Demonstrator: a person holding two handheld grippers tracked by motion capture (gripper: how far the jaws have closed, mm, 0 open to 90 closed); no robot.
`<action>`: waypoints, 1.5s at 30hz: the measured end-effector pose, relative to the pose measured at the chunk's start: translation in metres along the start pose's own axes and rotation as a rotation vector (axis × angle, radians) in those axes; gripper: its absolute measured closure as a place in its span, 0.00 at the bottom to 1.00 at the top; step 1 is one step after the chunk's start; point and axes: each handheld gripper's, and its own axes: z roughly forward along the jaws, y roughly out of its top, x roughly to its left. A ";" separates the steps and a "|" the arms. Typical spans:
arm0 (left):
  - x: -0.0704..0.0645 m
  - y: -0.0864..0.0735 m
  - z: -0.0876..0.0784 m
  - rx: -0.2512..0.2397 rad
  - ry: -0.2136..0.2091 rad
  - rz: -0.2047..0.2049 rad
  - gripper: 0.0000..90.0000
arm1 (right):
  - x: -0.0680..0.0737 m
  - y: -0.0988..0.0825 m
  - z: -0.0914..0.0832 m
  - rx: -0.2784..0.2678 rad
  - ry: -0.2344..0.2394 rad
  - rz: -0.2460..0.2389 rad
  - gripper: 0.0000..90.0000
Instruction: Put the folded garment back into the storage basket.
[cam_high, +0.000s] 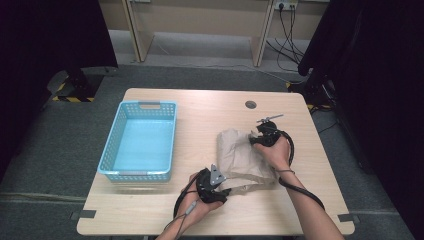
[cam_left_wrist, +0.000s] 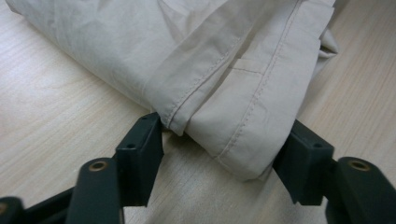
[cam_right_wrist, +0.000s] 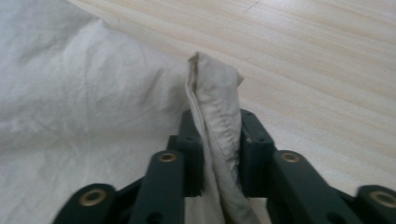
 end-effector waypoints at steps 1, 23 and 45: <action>0.000 0.000 0.000 -0.001 -0.005 -0.009 0.45 | -0.001 0.000 0.000 -0.002 0.012 0.011 0.86; 0.008 0.006 -0.009 -0.065 0.031 -0.034 0.91 | -0.011 0.002 -0.032 -0.107 0.100 0.081 0.95; 0.011 0.019 -0.036 -0.150 0.083 -0.005 0.92 | 0.001 0.022 -0.056 -0.174 0.111 0.058 0.95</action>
